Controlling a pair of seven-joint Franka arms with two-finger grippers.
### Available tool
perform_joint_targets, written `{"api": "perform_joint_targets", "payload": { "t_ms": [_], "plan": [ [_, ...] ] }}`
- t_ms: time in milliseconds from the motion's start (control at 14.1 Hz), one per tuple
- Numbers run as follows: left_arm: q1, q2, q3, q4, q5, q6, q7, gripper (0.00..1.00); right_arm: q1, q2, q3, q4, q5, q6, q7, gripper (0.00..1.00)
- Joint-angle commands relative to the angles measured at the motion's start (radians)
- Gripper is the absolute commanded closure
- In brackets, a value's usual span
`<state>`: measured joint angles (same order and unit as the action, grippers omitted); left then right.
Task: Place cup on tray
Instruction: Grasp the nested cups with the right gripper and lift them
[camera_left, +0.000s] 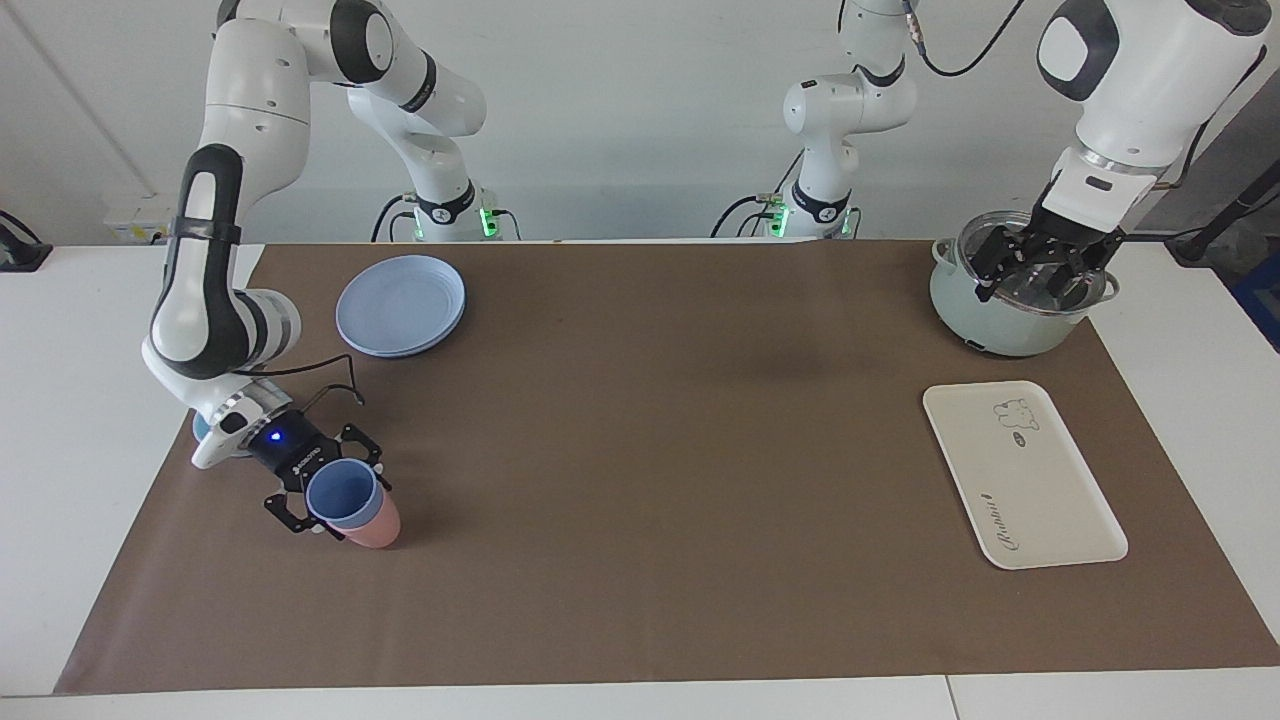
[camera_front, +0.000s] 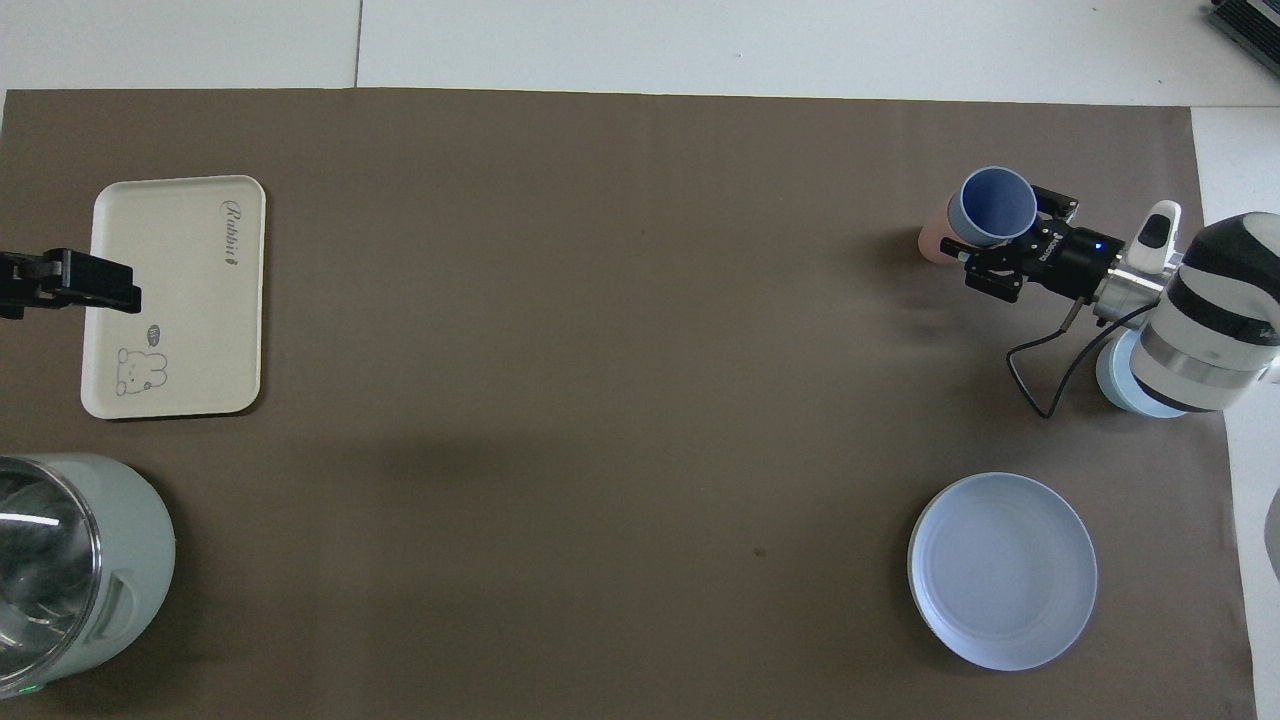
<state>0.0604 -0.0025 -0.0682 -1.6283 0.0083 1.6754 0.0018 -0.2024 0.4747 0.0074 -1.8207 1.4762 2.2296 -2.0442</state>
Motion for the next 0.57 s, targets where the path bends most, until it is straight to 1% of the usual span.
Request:
{"api": "perform_joint_targets", "payload": {
  "t_ms": [0,142,285,356,427,498],
  "plan": [
    [0.010,-0.027,-0.007,-0.032,0.013,0.006,-0.002,0.00,0.046,-0.128,-0.001,-0.032,-0.135,0.096,0.212,1.00],
    [0.010,-0.027,-0.005,-0.033,0.013,0.015,0.001,0.00,0.073,-0.189,0.000,-0.037,-0.303,0.117,0.419,1.00],
    [0.010,-0.025,-0.007,-0.032,0.003,0.014,-0.020,0.00,0.086,-0.234,0.000,-0.037,-0.428,0.114,0.565,1.00],
    [0.009,-0.025,-0.007,-0.033,-0.013,0.017,-0.049,0.02,0.099,-0.254,0.000,-0.037,-0.495,0.107,0.628,1.00],
    [0.004,-0.021,-0.007,-0.027,-0.066,0.021,-0.077,0.10,0.115,-0.274,0.002,-0.037,-0.569,0.102,0.688,1.00],
    [-0.004,-0.014,-0.007,-0.019,-0.105,0.021,-0.104,0.12,0.136,-0.298,0.000,-0.037,-0.658,0.097,0.757,1.00]
  ]
}}
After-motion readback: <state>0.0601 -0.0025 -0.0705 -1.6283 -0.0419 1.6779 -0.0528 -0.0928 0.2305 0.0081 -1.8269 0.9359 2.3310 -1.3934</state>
